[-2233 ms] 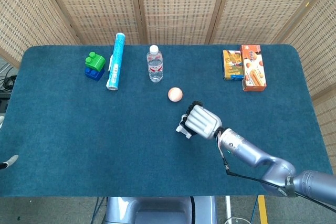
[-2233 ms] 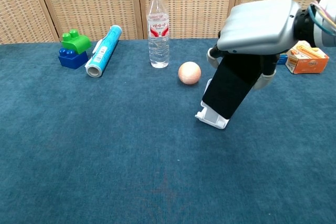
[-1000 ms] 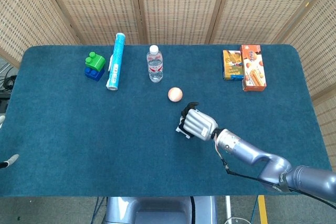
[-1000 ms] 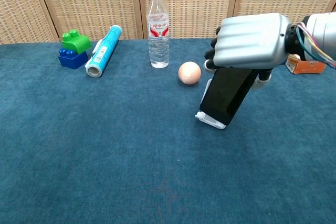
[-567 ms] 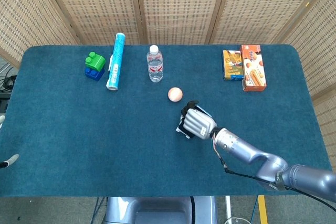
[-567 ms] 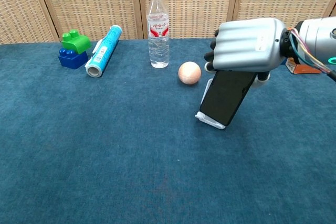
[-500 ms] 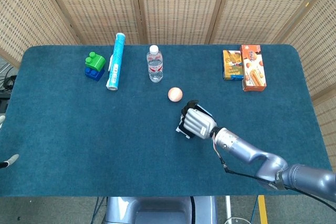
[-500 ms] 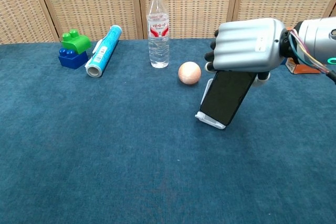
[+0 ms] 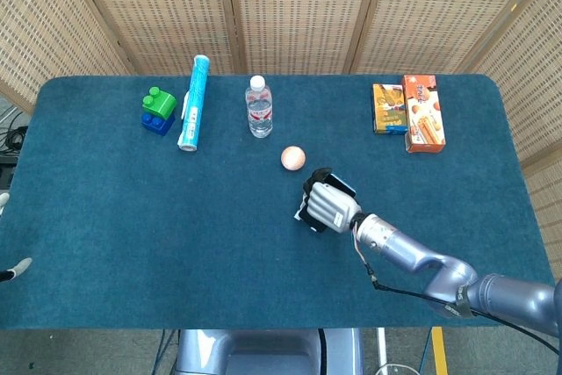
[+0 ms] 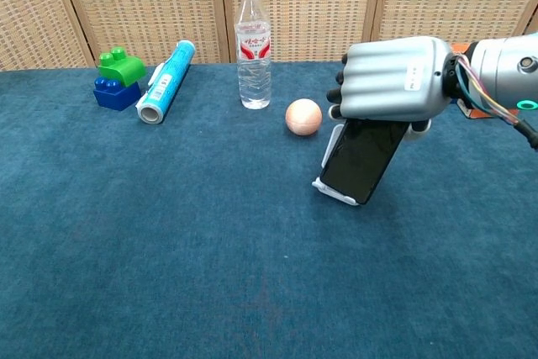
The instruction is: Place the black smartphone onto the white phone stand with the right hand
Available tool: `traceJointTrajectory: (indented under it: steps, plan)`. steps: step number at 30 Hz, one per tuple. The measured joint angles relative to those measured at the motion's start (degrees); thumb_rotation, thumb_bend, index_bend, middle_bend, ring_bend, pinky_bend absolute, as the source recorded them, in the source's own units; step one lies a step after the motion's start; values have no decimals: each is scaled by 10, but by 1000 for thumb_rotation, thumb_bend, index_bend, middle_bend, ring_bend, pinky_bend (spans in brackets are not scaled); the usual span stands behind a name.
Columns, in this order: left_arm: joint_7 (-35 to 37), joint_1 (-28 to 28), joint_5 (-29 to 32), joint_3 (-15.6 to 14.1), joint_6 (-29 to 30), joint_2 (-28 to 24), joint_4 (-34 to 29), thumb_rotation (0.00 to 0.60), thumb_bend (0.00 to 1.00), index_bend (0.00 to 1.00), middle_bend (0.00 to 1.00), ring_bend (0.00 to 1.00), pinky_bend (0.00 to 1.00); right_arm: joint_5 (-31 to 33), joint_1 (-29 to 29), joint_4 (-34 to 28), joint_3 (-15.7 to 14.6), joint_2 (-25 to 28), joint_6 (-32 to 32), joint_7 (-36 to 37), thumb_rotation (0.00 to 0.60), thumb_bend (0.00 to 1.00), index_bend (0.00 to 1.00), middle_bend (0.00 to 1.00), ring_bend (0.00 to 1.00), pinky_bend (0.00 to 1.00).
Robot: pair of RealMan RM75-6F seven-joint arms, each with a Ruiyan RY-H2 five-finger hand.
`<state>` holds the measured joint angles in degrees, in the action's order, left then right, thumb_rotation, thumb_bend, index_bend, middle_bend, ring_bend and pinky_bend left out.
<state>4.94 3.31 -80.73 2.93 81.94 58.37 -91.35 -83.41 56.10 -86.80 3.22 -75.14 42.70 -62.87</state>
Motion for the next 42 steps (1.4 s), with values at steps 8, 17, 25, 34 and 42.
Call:
traceJointTrajectory:
  steps: [8,17,25,34,42]
  plan:
    - [1,0,-1,0,1,0,0,600,0,0,0,0,0,18,2,-3,4,-5,6,-32,600,414,451,308,390,418]
    - [2,-1,-1,0,2,-1,0,600,0,0,0,0,0,31,6,-13,3,-11,12,-68,600,414,412,295,390,418]
    - [2,-1,-1,0,3,-1,-3,600,0,0,0,0,0,44,5,-25,1,-12,20,-87,600,413,252,260,398,418]
    - [2,-1,-2,0,4,-2,-3,600,0,0,0,0,0,56,6,-31,-1,-13,31,-106,600,388,179,179,337,409]
    - [2,-1,-2,-1,3,-1,-2,600,0,0,0,0,0,57,4,-34,-6,-11,45,-111,600,363,138,65,205,316]
